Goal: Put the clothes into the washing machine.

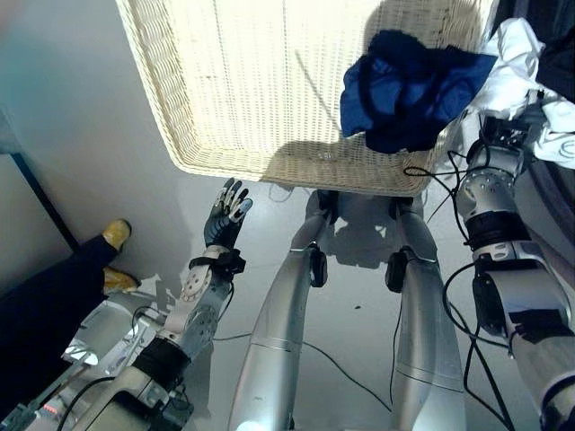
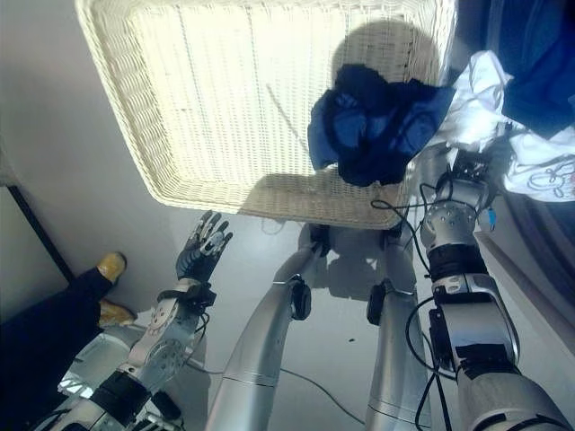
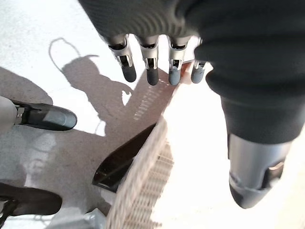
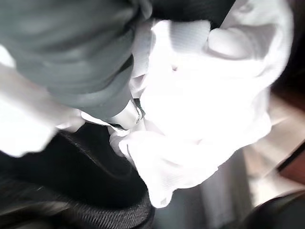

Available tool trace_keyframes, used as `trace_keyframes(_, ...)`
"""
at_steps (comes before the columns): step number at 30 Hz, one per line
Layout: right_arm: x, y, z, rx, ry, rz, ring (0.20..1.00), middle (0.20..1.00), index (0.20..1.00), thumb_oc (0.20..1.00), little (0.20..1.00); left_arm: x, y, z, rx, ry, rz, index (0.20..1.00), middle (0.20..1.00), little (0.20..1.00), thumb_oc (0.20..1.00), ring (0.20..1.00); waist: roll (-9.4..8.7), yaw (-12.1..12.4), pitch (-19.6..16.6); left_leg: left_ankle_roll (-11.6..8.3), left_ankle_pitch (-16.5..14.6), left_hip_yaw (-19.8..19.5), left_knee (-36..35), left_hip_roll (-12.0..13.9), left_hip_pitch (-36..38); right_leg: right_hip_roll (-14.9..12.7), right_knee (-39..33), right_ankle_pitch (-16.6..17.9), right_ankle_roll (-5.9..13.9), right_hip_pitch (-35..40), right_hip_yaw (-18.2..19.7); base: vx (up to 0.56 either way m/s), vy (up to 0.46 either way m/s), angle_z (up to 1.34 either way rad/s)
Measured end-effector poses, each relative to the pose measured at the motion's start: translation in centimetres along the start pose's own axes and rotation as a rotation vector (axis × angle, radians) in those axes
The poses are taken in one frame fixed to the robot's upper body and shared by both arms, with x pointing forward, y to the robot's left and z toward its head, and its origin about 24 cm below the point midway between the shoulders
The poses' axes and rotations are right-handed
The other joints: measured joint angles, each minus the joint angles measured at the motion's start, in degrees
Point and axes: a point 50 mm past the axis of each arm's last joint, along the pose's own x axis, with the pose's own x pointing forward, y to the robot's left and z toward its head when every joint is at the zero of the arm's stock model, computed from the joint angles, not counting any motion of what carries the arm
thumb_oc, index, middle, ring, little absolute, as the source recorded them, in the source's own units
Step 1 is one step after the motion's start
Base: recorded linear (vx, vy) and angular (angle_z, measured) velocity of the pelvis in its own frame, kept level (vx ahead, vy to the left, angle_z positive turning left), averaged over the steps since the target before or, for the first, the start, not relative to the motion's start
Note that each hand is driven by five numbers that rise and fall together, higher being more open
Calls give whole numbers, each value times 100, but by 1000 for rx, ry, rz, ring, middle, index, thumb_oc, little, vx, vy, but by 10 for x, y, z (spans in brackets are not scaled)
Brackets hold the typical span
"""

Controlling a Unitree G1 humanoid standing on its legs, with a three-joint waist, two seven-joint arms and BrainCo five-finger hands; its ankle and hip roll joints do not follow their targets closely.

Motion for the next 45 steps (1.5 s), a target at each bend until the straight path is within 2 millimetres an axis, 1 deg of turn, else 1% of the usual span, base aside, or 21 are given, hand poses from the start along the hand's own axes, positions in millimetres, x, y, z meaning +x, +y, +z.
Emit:
trace_keyframes(1, 3, 6, 11, 22, -44, 14, 200, 200, 200, 200, 200, -3, 4, -2, 1, 12, 14, 1000, 1000, 1000, 1000, 1000, 0, -122, 0, 36, 28, 32, -117, -13, 160, 2, -141, 40, 56, 172, 10, -35, -10, -5)
trace_keyframes(2, 3, 6, 11, 22, -44, 14, 200, 200, 200, 200, 200, -3, 4, -2, 1, 12, 14, 1000, 1000, 1000, 1000, 1000, 0, -122, 0, 36, 28, 32, -117, -13, 160, 2, -141, 40, 56, 172, 10, -38, -16, -15)
trace_keyframes(3, 12, 16, 38, 20, -142, 50, 200, 200, 200, 200, 200, -5, 9, -5, 4, 37, 23, 1000, 1000, 1000, 1000, 1000, -22, -300, 15, 97, 69, 121, -302, -23, 539, 24, -459, 183, 114, 576, 61, -19, -12, -17)
trace_keyframes(5, 18, 24, 56, 11, -201, 59, 200, 200, 200, 200, 200, -6, 11, -7, 8, 49, 19, 1000, 1000, 1000, 1000, 1000, -38, -465, 25, 116, 80, 206, -447, -31, 893, 53, -666, 266, 150, 928, 136, -10, -19, -23)
trace_keyframes(8, 14, 19, 43, 17, -159, 34, 200, 200, 200, 200, 200, -4, 9, -3, -5, 35, 2, 1000, 1000, 1000, 1000, 1000, -37, -409, 25, 89, 58, 231, -514, -27, 1113, 87, -721, 319, 110, 1098, 221, 7, -25, -17)
trace_keyframes(10, 15, 11, 47, -6, -162, -7, 200, 200, 200, 200, 200, -4, 11, -1, 0, 33, 4, 1000, 1000, 1000, 1000, 1000, -46, -399, 30, 54, 34, 216, -501, 15, 1222, 140, -732, 292, 114, 1221, 207, 10, -18, -1)
trace_keyframes(16, 15, -6, 47, -35, -158, -145, 200, 200, 200, 200, 200, -6, 20, -9, -6, 83, 25, 1000, 1000, 1000, 1000, 1000, -79, -378, 52, 39, -7, 207, -497, 30, 1444, 170, -758, 306, 65, 1450, 203, 27, -45, -1)
trace_keyframes(20, 19, -25, 54, -58, -198, -347, 200, 200, 200, 200, 200, -8, 29, -12, 20, 113, 27, 1000, 1000, 1000, 1000, 1000, -114, -334, 76, 5, -85, 90, -326, 54, 1496, 174, -682, 265, 34, 1565, 141, 33, -54, 3)
trace_keyframes(21, 19, -25, 54, -58, -198, -347, 200, 200, 200, 200, 200, -8, 29, -12, 20, 113, 27, 1000, 1000, 1000, 1000, 1000, -114, -334, 76, 5, -85, 90, -326, 54, 1496, 174, -682, 265, 34, 1565, 141, 21, -43, 1)
trace_keyframes(23, 21, -35, 64, -25, -249, -487, 219, 219, 219, 219, 219, -9, 36, -7, 45, 116, 24, 1000, 1000, 1000, 1000, 1000, -125, -240, 83, -12, -106, 10, -227, 67, 1497, 171, -625, 255, 21, 1594, 120, 39, -100, 1)
trace_keyframes(24, 21, -35, 64, -25, -249, -487, 219, 219, 219, 219, 219, -9, 36, -7, 45, 116, 24, 1000, 1000, 1000, 1000, 1000, -125, -240, 83, -12, -106, 10, -227, 67, 1497, 171, -625, 255, 21, 1594, 120, 33, -86, 12)
trace_keyframes(25, 25, -40, 69, 14, -281, -568, 354, 354, 354, 354, 354, -8, 39, -4, 77, 135, 11, 1000, 1000, 1000, 1000, 1000, -133, -206, 88, -48, -132, -103, -90, 56, 1483, 125, -461, 177, -1, 1602, 45, 7, -12, 10)
trace_keyframes(26, 25, -40, 69, 14, -281, -568, 354, 354, 354, 354, 354, -8, 39, -4, 77, 135, 11, 1000, 1000, 1000, 1000, 1000, -133, -206, 88, -48, -132, -103, -90, 56, 1483, 125, -461, 177, -1, 1602, 45, 28, -55, 33)
trace_keyframes(27, 22, -48, 71, 41, -284, -634, 1000, 1000, 1000, 1000, 1000, -9, 41, -2, 96, 146, 7, 1000, 1000, 1000, 1000, 1000, -132, -205, 87, -52, -143, -220, -13, 31, 1489, 80, -271, 59, -18, 1613, -45, 37, -81, 28)
trace_keyframes(29, 23, -52, 73, 51, -273, -687, 1000, 1000, 1000, 1000, 1000, -10, 41, -5, 106, 166, 3, 1000, 1000, 1000, 1000, 1000, -142, -190, 94, -30, -124, -234, 20, 25, 1474, 77, -191, 22, -15, 1598, -74, 18, -120, 25)
trace_keyframes(30, 23, -59, 65, 41, -150, -759, 1000, 1000, 1000, 1000, 1000, -11, 42, -3, 130, 196, -7, 1000, 1000, 1000, 1000, 1000, -187, -219, 123, -32, -140, -277, 122, 18, 1458, 71, -103, -16, -8, 1610, -94, -18, -93, 11)
trace_keyframes(31, 23, -59, 65, 41, -150, -759, 1000, 1000, 1000, 1000, 1000, -11, 42, -3, 130, 196, -7, 1000, 1000, 1000, 1000, 1000, -187, -219, 123, -32, -140, -277, 122, 18, 1458, 71, -103, -16, -8, 1610, -94, -20, -80, 12)
trace_keyframes(32, 22, -63, 55, 20, -13, -787, 1000, 1000, 1000, 1000, 1000, -8, 42, 3, 130, 187, -10, 1000, 1000, 1000, 1000, 1000, -253, -257, 166, -23, -134, -299, 105, 6, 1457, 52, -114, -50, 42, 1619, -126, -22, -81, 8)
trace_keyframes(36, 21, -65, 44, -77, 331, -653, 1000, 1000, 1000, 1000, 1000, -2, 41, 14, 150, 174, -24, 1000, 1000, 1000, 1000, 1000, -350, -425, 210, 21, -37, -313, 6, 0, 1369, -1, -246, -42, 68, 1602, -172, -23, -77, 17)
trace_keyframes(40, 15, -74, 46, -118, 510, -510, 1000, 1000, 1000, 1000, 1000, -2, 48, 18, 145, 164, 7, 1000, 1000, 1000, 1000, 1000, -407, -409, 205, 33, -21, -227, -74, 0, 1325, 4, -278, -4, 114, 1542, -172, -18, -35, 1)
trace_keyframes(45, 13, -76, 46, -109, 561, -424, 1000, 1000, 1000, 1000, 1000, -1, 49, 17, 134, 157, 16, 1000, 1000, 1000, 1000, 1000, -407, -420, 205, 52, -52, -183, -87, 21, 1307, 33, -341, 45, 75, 1524, -146, -31, 0, -6)
